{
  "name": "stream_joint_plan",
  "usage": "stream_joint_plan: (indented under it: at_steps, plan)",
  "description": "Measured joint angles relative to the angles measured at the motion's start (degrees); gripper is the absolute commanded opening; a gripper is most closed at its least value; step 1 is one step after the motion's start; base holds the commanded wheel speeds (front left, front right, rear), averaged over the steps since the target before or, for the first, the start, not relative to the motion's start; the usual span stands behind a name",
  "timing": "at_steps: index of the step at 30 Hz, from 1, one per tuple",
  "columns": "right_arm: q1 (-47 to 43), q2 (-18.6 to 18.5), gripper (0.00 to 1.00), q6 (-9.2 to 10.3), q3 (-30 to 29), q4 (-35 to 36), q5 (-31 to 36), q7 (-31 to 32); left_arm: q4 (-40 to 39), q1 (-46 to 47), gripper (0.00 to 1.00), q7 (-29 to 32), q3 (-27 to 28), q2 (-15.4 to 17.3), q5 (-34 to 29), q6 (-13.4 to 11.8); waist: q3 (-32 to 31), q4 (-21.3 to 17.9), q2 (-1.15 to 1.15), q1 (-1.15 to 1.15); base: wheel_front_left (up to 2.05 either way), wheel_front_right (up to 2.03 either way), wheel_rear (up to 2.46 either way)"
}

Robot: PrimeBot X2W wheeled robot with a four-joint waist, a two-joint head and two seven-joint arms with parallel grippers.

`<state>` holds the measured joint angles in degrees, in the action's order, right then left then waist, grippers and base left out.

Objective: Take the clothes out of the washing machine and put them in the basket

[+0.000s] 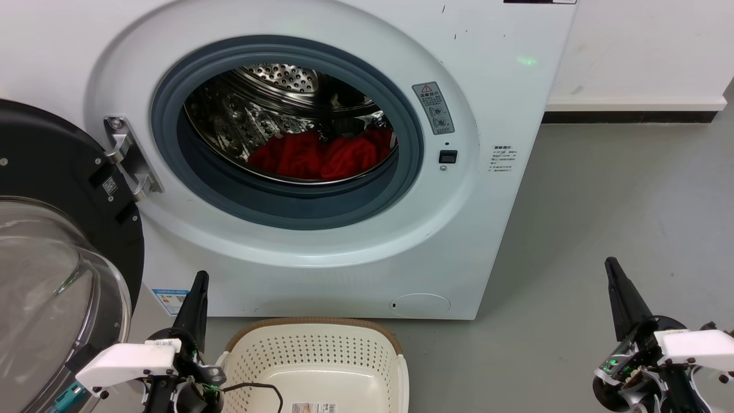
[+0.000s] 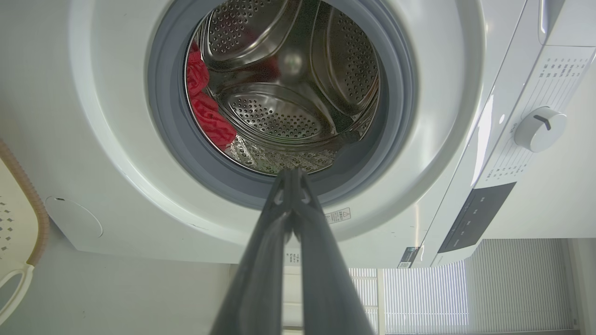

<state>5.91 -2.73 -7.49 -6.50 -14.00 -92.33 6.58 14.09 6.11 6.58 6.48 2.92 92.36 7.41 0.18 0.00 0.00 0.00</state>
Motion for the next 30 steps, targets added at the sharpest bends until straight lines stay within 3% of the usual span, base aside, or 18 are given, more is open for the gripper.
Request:
stream_joint_plan:
  at_steps: [30]
  plan:
    - [0.0,0.0,0.00,0.00,0.0,0.0,0.0,0.0,0.0,0.0,0.00,0.0,0.0,0.0,0.0,0.0,0.0,0.0,0.00,0.00,0.00,0.00,0.00]
